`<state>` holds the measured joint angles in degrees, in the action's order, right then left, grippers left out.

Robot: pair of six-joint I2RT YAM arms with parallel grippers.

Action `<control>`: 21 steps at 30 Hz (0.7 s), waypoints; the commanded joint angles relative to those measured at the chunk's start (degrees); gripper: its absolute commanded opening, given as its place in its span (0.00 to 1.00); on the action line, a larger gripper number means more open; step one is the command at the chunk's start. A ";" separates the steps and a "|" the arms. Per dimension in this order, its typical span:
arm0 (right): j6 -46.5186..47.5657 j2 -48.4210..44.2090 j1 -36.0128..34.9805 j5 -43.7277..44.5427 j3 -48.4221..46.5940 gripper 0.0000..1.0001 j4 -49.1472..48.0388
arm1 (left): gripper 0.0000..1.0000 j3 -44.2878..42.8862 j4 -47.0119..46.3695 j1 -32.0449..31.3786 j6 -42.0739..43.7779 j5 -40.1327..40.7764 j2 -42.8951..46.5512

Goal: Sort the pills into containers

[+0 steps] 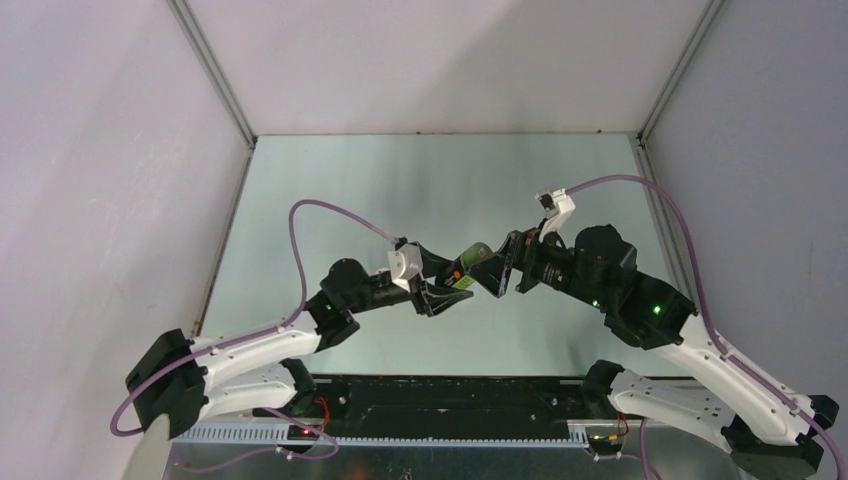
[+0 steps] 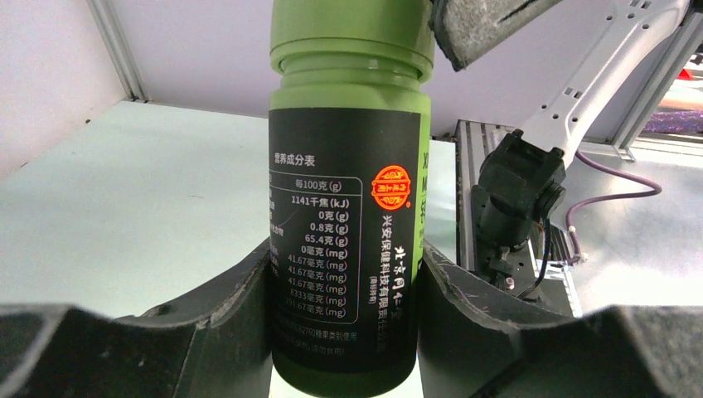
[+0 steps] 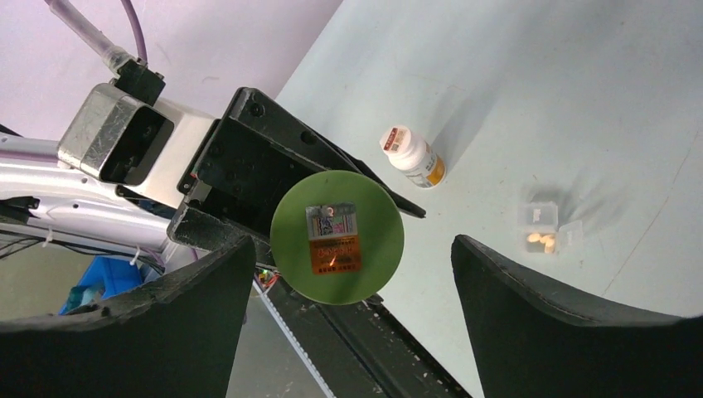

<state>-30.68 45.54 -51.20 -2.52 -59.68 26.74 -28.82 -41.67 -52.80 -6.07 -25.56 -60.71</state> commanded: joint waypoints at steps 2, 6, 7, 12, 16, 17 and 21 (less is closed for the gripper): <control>3.95 -0.94 0.03 -1.09 -0.57 0.90 -4.01 | 0.00 0.04 -3.51 0.46 -0.48 -2.18 0.18; 4.13 0.88 1.12 -1.28 -2.53 0.82 -1.74 | 0.00 -0.15 -3.59 0.42 -0.61 -3.59 0.26; 4.00 1.75 1.17 -1.06 -2.76 0.80 -1.20 | 0.00 -0.22 -3.64 0.46 -0.61 -4.07 0.25; 0.82 3.57 1.57 2.14 -3.18 0.75 -1.53 | 0.00 -0.27 -4.07 0.56 -1.28 -4.98 -0.09; -2.35 4.58 2.20 4.00 -3.13 0.76 -2.62 | 0.00 -0.27 -5.52 0.58 -2.10 -5.50 -0.50; -3.07 4.70 2.34 4.14 -3.15 0.76 -2.91 | 0.00 -0.27 -5.81 0.59 -2.15 -5.54 -0.48; -5.53 4.99 2.49 5.84 -2.73 0.77 -3.05 | 0.00 -0.03 -6.65 0.59 -2.64 -5.70 -0.38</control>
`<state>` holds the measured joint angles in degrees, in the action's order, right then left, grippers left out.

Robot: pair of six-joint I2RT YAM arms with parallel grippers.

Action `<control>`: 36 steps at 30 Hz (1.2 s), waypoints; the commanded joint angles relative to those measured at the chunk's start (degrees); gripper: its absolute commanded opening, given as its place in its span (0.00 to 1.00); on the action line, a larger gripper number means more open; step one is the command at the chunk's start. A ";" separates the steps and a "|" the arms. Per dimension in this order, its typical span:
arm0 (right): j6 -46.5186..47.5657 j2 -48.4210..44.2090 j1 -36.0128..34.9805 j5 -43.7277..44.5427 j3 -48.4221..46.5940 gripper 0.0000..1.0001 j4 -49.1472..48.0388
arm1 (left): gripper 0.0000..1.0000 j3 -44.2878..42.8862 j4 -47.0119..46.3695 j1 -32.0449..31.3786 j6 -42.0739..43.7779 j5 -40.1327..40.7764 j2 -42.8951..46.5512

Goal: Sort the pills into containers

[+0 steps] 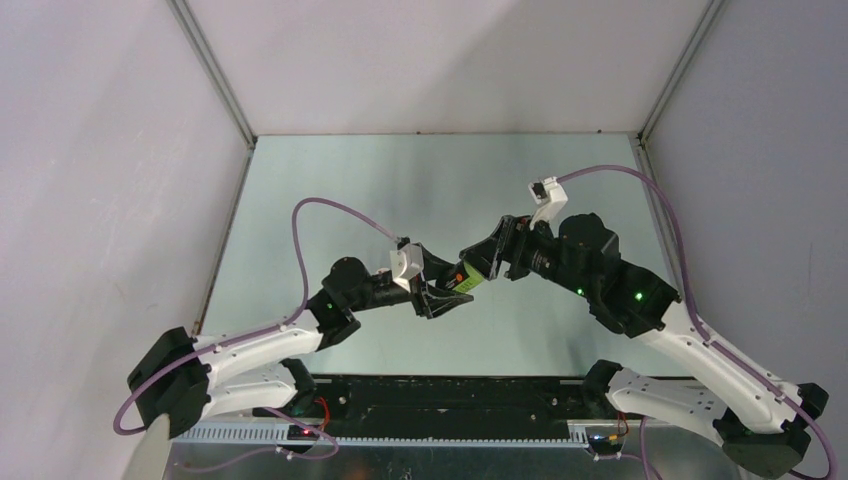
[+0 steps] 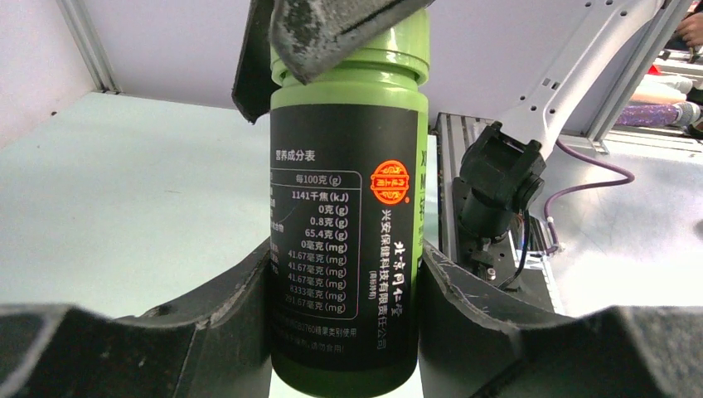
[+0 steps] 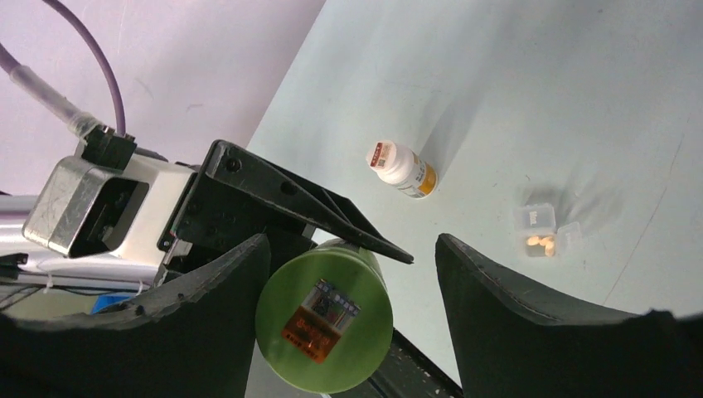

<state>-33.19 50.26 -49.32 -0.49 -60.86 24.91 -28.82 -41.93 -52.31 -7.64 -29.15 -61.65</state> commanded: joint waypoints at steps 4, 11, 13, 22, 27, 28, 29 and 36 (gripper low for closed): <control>-5.57 -0.08 0.69 5.87 -0.34 0.78 -2.11 | 0.00 0.27 -6.72 0.27 -1.23 -2.06 0.64; -6.65 -1.66 0.71 7.20 0.13 0.91 -2.59 | 0.00 0.98 -7.37 0.41 -1.50 -1.72 0.84; -6.10 -2.77 0.72 7.45 0.23 0.93 -3.12 | 0.00 1.10 -7.44 0.47 -1.50 -1.71 0.91; 3.65 -8.08 1.30 -1.43 0.62 0.95 -2.80 | 0.00 0.98 -7.86 0.66 -1.85 -1.73 0.78; 6.17 -9.27 2.35 -6.26 0.61 0.91 1.49 | 0.00 1.04 -7.86 0.97 -1.92 -1.81 1.14; 5.97 -9.14 2.51 -6.84 0.58 0.91 1.82 | 0.00 1.00 -7.92 0.94 -2.05 -1.89 1.17; 5.55 -9.00 2.58 -7.13 0.57 0.91 2.19 | 0.00 0.97 -8.13 0.96 -2.13 -2.06 1.13; 2.14 -6.18 2.65 -9.65 0.74 0.93 0.35 | 0.00 1.04 -10.11 0.92 -3.61 -3.32 0.79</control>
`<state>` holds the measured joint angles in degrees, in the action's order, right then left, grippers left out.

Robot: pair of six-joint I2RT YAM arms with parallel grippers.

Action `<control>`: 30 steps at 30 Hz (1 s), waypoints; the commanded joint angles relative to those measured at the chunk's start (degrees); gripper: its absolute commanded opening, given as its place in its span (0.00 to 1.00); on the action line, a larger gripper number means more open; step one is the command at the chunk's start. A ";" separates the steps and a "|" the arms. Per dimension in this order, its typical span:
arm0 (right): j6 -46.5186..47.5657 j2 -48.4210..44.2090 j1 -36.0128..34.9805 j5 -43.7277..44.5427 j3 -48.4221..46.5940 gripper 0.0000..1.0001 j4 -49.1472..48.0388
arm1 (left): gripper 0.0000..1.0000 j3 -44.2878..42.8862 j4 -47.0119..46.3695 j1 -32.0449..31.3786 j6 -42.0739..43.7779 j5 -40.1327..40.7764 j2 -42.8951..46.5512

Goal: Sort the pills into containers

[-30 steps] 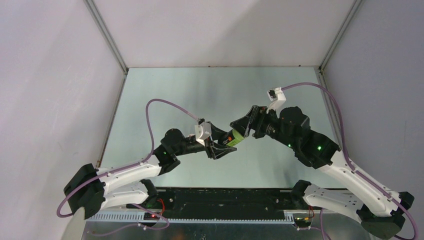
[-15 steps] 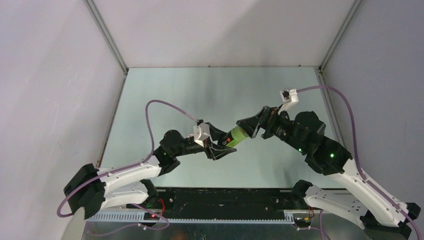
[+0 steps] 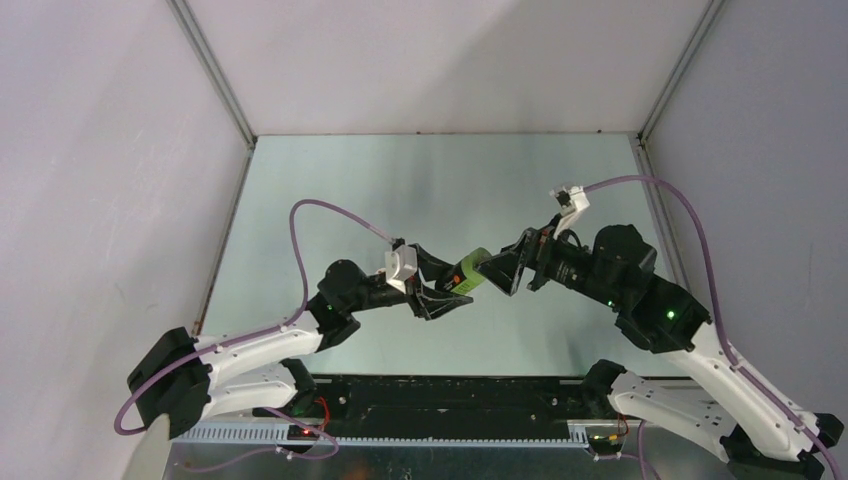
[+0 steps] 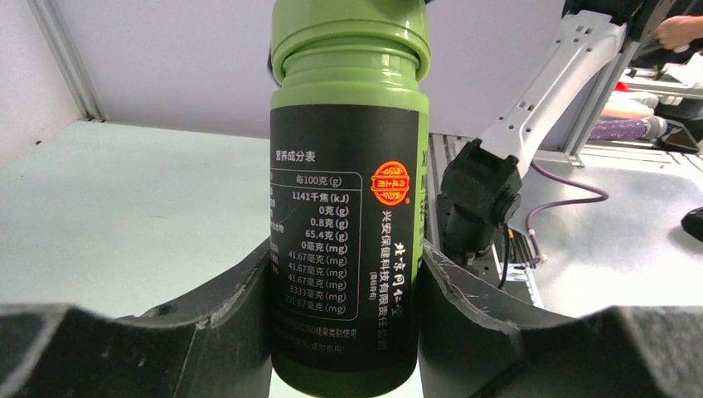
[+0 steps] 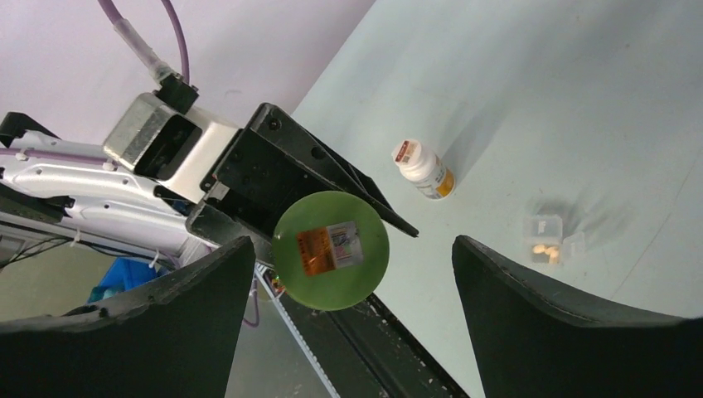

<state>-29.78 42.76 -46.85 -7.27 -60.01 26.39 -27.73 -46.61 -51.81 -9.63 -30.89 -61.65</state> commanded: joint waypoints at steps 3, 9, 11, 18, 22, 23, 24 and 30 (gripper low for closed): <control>-2.97 2.62 0.29 -4.06 0.62 0.91 -3.12 | 0.00 -0.09 -6.44 0.50 -2.19 -2.10 0.29; -5.00 3.86 0.23 -5.08 1.20 0.68 -6.21 | 0.00 -0.47 -6.16 0.51 -2.32 -2.29 -0.10; -4.79 3.97 0.26 -5.14 1.21 0.62 -6.32 | 0.00 -0.69 -5.45 0.59 -2.11 -2.09 -0.14; -2.67 4.75 -0.04 -3.85 1.04 0.56 -3.79 | 0.00 -2.03 -1.73 0.62 -0.63 -1.46 0.20; -0.52 5.78 -0.57 -2.53 -0.04 0.56 -0.88 | 0.00 -3.40 2.44 0.66 1.62 -2.06 0.42; 0.01 6.03 -0.54 -2.42 -0.29 0.56 0.31 | 0.00 -3.70 4.26 0.62 2.11 -2.20 0.45; 0.41 6.57 -0.55 -2.49 -0.75 0.56 0.71 | 0.00 -4.30 5.17 0.60 3.07 -2.49 0.51; 0.75 8.10 -1.03 -1.92 -2.34 0.57 3.36 | 0.00 -6.75 11.35 0.66 5.91 -3.40 0.04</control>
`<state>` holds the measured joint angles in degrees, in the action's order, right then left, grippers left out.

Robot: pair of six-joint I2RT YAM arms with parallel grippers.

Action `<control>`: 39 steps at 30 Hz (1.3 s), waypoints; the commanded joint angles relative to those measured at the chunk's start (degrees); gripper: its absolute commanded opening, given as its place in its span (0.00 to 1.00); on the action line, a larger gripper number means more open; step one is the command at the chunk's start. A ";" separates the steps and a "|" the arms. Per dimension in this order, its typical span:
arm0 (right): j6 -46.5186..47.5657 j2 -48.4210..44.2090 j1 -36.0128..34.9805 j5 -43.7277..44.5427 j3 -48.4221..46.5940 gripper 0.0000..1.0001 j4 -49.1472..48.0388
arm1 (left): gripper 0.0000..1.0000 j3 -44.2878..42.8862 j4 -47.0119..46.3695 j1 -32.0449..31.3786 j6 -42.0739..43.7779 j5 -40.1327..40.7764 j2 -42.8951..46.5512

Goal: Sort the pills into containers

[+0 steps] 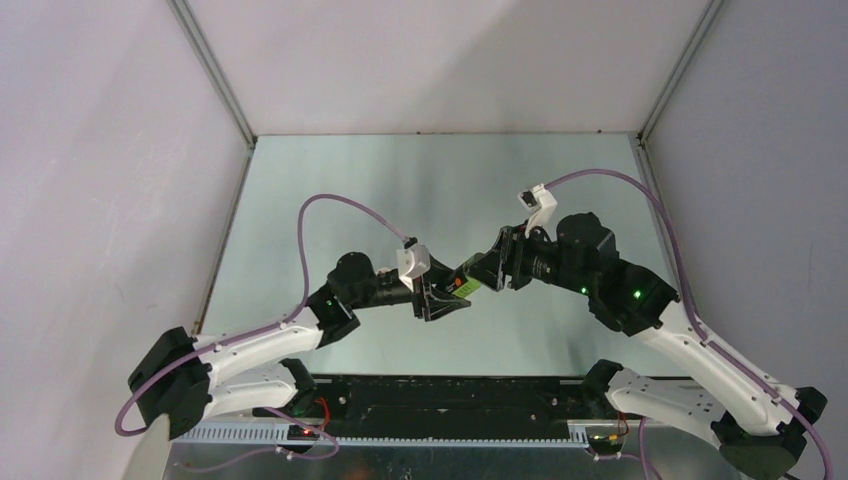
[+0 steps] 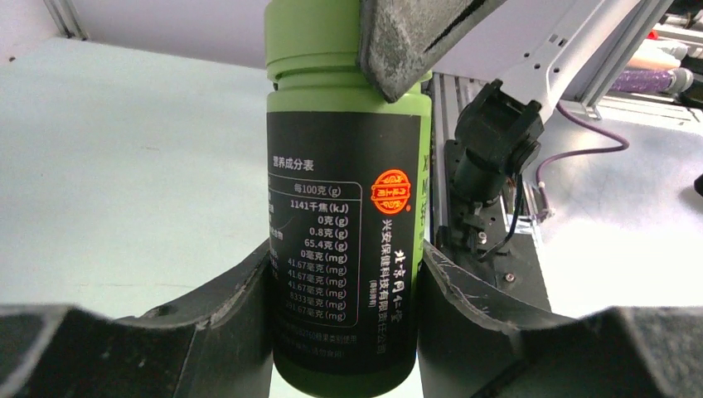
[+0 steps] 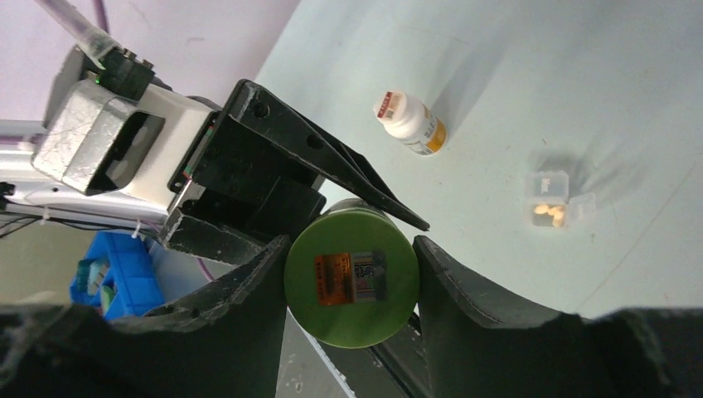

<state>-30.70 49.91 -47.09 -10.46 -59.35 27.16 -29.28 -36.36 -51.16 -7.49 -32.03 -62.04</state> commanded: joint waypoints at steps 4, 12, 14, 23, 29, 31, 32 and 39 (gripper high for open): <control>1.19 1.31 -1.42 2.92 -3.65 0.58 2.92 | 0.00 -5.59 1.98 -0.06 4.05 -2.48 0.02; -3.41 2.08 -2.45 4.25 -2.69 0.60 2.18 | 0.00 -3.35 -5.66 -0.01 1.69 -2.11 -0.02; -5.47 1.81 -2.70 5.10 -1.96 0.62 1.88 | 0.00 -2.87 -6.44 -0.08 1.60 -1.78 0.06; -15.93 1.65 -5.82 17.34 -1.32 0.77 2.18 | 0.00 -1.83 -6.37 0.15 2.30 -0.85 -1.37; -9.65 -1.27 -6.04 14.53 -1.37 0.95 -3.36 | 0.00 -1.48 -7.99 0.73 1.06 -1.15 -2.82; -5.66 -2.58 -6.00 11.93 -1.38 0.95 -4.40 | 0.00 -1.22 -8.66 0.85 0.59 -1.27 -2.91; -2.76 -3.00 -5.93 10.48 -1.38 0.96 -4.35 | 0.00 -1.15 -8.78 0.92 0.33 -1.50 -2.87; 4.67 -6.47 -3.75 9.97 -1.31 0.96 1.83 | 0.00 -0.85 -9.04 1.13 -0.17 -3.18 -1.94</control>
<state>-32.12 44.93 -52.05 -0.25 -60.49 26.87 -30.30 -41.19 -50.54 -6.79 -33.50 -65.25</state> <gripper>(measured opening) 0.960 0.558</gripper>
